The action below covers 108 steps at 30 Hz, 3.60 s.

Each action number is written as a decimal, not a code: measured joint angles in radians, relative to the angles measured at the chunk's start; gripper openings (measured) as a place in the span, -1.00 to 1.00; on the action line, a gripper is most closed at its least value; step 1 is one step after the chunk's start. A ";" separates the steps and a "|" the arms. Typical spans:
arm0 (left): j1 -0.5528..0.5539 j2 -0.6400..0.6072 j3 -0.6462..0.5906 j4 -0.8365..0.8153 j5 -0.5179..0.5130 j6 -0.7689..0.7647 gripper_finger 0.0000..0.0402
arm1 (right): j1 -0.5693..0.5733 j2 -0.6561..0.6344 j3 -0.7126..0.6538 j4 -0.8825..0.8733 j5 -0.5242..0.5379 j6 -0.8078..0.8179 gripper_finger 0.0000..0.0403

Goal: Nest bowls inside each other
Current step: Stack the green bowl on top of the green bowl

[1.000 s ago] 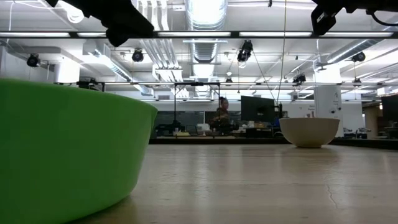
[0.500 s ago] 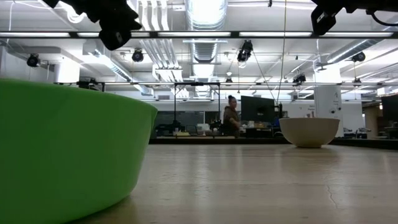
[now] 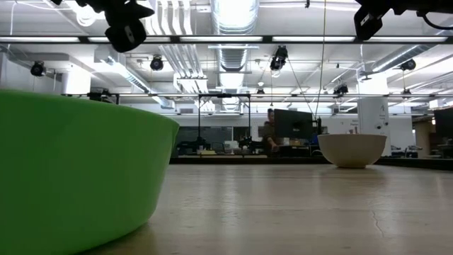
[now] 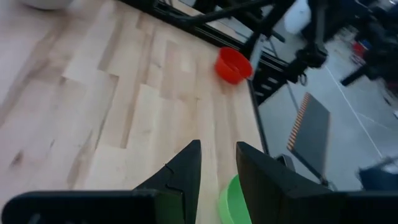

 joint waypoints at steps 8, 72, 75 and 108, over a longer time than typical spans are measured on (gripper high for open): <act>-0.116 0.000 0.014 0.000 -0.223 -0.065 -0.47 | 0.000 0.000 0.000 0.000 0.000 0.000 -0.60; -0.488 0.488 0.147 0.052 -0.282 -0.473 -0.47 | 0.000 0.000 0.000 0.000 0.000 0.000 -0.65; -0.491 0.490 0.144 0.037 -0.289 -0.502 -0.47 | 0.000 0.000 0.000 0.000 0.000 0.000 -0.63; -0.589 0.507 0.130 -0.055 -0.316 -0.782 -0.47 | 0.000 0.000 0.000 0.000 0.000 0.000 -0.60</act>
